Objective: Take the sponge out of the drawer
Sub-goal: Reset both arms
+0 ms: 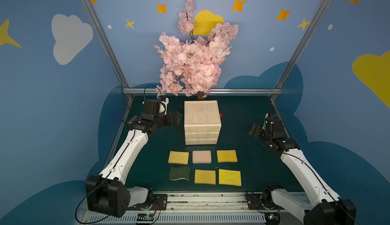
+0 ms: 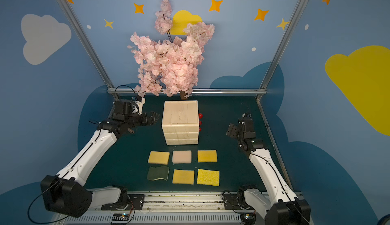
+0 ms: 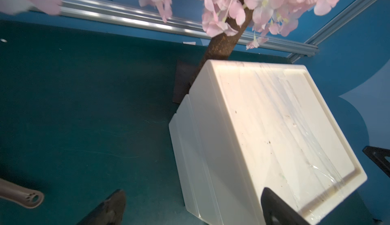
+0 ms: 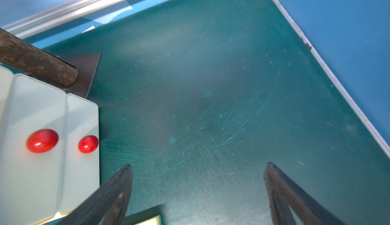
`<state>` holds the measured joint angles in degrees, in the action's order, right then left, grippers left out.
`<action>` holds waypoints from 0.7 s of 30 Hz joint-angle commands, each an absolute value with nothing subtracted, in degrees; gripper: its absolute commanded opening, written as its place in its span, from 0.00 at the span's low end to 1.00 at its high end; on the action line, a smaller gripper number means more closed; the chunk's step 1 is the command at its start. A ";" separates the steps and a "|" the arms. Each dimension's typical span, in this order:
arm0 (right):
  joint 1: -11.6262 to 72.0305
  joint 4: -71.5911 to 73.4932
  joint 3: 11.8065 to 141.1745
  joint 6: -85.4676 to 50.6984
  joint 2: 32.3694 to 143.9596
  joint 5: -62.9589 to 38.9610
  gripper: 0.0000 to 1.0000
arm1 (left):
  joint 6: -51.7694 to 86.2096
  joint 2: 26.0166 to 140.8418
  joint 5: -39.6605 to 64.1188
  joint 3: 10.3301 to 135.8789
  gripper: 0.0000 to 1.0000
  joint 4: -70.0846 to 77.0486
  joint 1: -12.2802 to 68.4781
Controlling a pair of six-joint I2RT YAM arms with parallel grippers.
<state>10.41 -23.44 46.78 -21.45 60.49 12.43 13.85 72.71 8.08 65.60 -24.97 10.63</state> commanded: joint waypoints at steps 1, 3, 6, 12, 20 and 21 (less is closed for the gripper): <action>9.61 -21.52 46.84 -21.38 61.97 10.94 0.96 | 11.88 68.99 -4.33 62.89 1.00 -22.80 10.38; 9.33 -21.40 46.76 -20.92 62.40 10.99 0.96 | 10.16 66.54 -10.11 59.98 1.00 -18.92 10.00; 8.54 -20.71 45.85 -20.37 62.23 10.90 0.96 | 3.59 62.56 -13.40 52.80 1.00 -9.45 9.64; 6.69 -18.78 43.87 -20.59 61.70 8.81 0.96 | 2.25 59.23 -15.39 37.68 1.00 6.15 8.60; 5.32 -19.32 44.55 -20.38 63.04 8.00 0.96 | 4.26 67.96 -22.52 30.59 1.00 17.69 8.48; 5.14 -19.42 44.52 -20.43 63.02 8.08 0.96 | 4.26 69.52 -22.67 30.68 1.00 18.47 8.32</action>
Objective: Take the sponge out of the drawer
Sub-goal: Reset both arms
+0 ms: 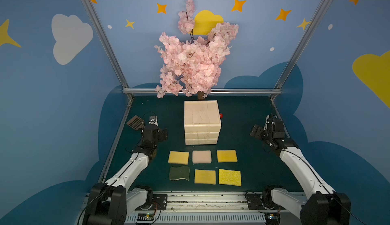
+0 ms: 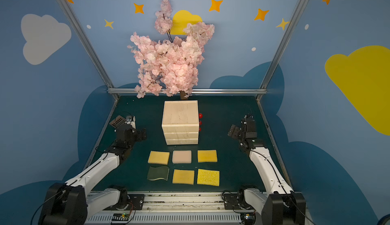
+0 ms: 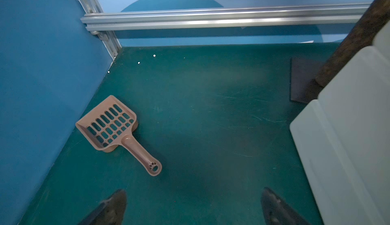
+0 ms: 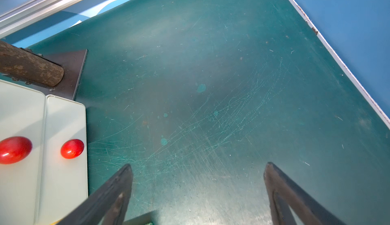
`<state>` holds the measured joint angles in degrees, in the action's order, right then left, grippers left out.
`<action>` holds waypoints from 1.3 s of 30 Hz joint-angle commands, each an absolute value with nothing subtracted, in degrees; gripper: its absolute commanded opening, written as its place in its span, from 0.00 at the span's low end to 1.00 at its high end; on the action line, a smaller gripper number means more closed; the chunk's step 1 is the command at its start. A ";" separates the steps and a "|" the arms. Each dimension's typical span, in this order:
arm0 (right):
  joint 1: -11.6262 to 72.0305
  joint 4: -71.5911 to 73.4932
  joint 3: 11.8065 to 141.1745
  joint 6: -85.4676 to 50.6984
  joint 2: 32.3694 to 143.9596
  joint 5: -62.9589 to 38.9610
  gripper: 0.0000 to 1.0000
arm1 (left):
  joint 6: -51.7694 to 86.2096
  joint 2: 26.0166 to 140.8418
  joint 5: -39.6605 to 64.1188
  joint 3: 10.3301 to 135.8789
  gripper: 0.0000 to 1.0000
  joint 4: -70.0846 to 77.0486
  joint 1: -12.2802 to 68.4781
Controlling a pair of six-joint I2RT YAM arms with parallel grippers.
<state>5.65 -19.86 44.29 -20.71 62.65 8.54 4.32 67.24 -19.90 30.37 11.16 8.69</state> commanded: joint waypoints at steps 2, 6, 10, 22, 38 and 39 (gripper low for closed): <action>4.94 -19.63 44.38 -20.48 62.85 8.00 0.96 | 3.90 72.14 -22.44 30.80 1.00 19.74 8.17; 4.44 -20.22 44.31 -20.25 62.11 8.26 0.96 | 2.41 75.66 -23.31 29.96 1.00 22.17 7.99; 3.88 -19.74 43.97 -20.30 62.01 7.85 0.96 | 3.15 77.31 -23.31 26.15 1.00 29.79 7.66; 3.28 -19.15 46.17 -21.64 65.88 6.81 0.96 | 0.30 84.53 -22.12 17.07 1.00 55.75 5.72; 3.33 -21.82 50.71 -24.59 70.73 7.87 0.96 | 1.85 88.24 -8.22 22.86 1.00 46.90 0.31; 3.32 -21.71 50.79 -24.70 70.84 8.38 0.96 | 1.92 88.41 -8.19 22.90 1.00 47.00 0.28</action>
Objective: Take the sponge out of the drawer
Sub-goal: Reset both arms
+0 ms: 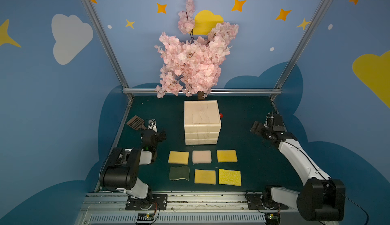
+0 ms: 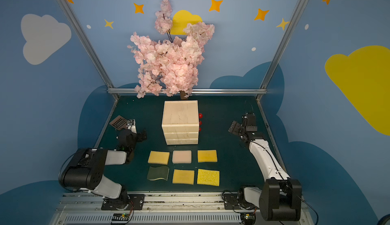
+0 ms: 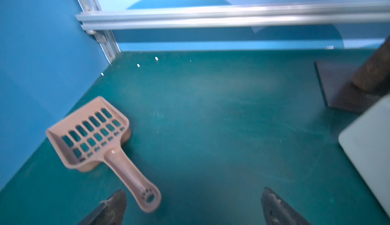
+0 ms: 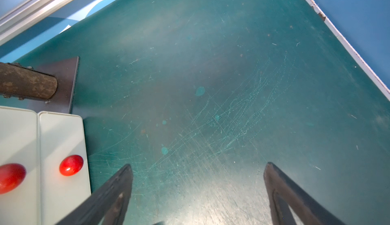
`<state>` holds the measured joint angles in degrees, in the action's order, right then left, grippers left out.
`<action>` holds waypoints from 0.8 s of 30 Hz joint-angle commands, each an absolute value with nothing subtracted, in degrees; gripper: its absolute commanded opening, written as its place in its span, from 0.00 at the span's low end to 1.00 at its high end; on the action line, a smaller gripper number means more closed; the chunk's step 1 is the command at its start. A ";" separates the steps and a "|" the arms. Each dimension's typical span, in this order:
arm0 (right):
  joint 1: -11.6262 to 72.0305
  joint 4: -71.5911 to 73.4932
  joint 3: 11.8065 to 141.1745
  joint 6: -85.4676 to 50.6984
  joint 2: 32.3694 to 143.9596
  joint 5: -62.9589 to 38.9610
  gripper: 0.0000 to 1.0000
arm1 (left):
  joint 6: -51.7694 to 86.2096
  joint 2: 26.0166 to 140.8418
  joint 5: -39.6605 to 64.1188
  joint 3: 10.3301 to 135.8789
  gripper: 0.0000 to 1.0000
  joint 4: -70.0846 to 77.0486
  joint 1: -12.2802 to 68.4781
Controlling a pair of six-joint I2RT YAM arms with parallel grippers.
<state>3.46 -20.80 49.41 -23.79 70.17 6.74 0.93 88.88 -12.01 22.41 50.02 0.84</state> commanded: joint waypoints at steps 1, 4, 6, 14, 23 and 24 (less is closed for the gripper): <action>3.29 -21.49 50.80 -24.77 71.01 8.86 0.96 | 1.93 88.37 -8.24 22.87 1.00 47.07 0.30; 3.30 -20.21 50.41 -24.59 71.58 10.89 0.96 | 1.93 88.42 -8.25 22.96 1.00 47.02 0.28; 3.28 -18.70 49.85 -22.81 72.25 11.91 0.96 | 1.93 88.38 -8.24 22.95 1.00 47.02 0.26; 3.35 -1.41 41.99 -12.30 74.00 10.37 0.96 | 1.92 88.39 -8.25 22.89 1.00 47.02 0.29; 3.66 13.46 33.97 -5.65 79.09 9.46 0.96 | 1.86 88.27 -8.26 22.87 1.00 47.01 0.35; 3.67 13.48 33.77 -4.70 78.64 8.52 0.96 | 1.85 88.27 -8.24 22.83 1.00 47.02 0.31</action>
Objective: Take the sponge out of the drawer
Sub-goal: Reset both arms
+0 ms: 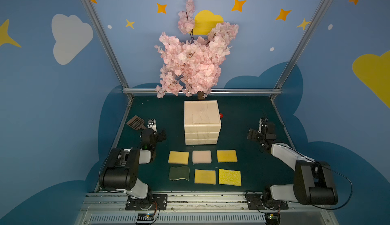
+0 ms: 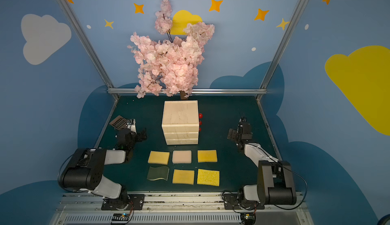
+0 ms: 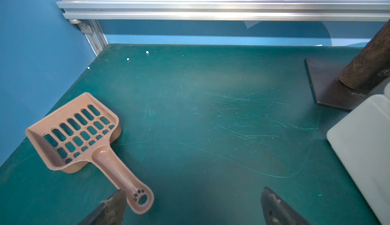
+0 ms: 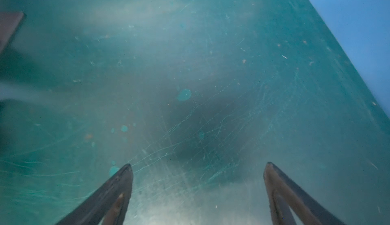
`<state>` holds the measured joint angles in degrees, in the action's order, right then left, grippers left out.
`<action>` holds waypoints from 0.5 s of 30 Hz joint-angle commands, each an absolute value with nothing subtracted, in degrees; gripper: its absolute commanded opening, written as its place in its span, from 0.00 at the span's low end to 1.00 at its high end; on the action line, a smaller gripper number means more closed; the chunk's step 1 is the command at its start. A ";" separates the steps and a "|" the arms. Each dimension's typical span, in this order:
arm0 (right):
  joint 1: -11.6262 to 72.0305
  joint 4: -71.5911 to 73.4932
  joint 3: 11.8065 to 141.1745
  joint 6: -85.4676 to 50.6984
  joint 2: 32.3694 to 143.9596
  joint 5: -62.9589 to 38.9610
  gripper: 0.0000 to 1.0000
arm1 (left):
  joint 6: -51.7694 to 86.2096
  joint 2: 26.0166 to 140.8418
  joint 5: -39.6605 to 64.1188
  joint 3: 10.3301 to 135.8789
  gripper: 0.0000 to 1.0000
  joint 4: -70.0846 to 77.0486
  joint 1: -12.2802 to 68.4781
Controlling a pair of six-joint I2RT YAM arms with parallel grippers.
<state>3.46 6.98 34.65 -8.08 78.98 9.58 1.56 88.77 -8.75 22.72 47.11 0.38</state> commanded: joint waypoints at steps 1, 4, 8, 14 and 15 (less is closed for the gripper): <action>3.77 15.40 33.03 -3.96 78.21 7.82 0.96 | 1.85 88.30 -8.26 22.86 1.00 47.02 0.28; 3.72 19.72 30.30 -0.95 76.65 3.79 0.96 | 1.86 88.29 -8.24 22.89 1.00 47.02 0.33; 3.63 28.11 25.39 1.68 74.07 3.15 0.96 | 1.89 88.33 -8.23 22.85 1.00 47.02 0.34; 3.76 45.54 18.93 2.34 80.49 3.86 0.96 | 1.87 88.36 -8.17 22.87 1.00 47.02 0.27; 3.83 45.70 19.47 2.52 81.45 3.75 0.96 | 1.84 88.33 -8.24 22.86 1.00 47.02 0.27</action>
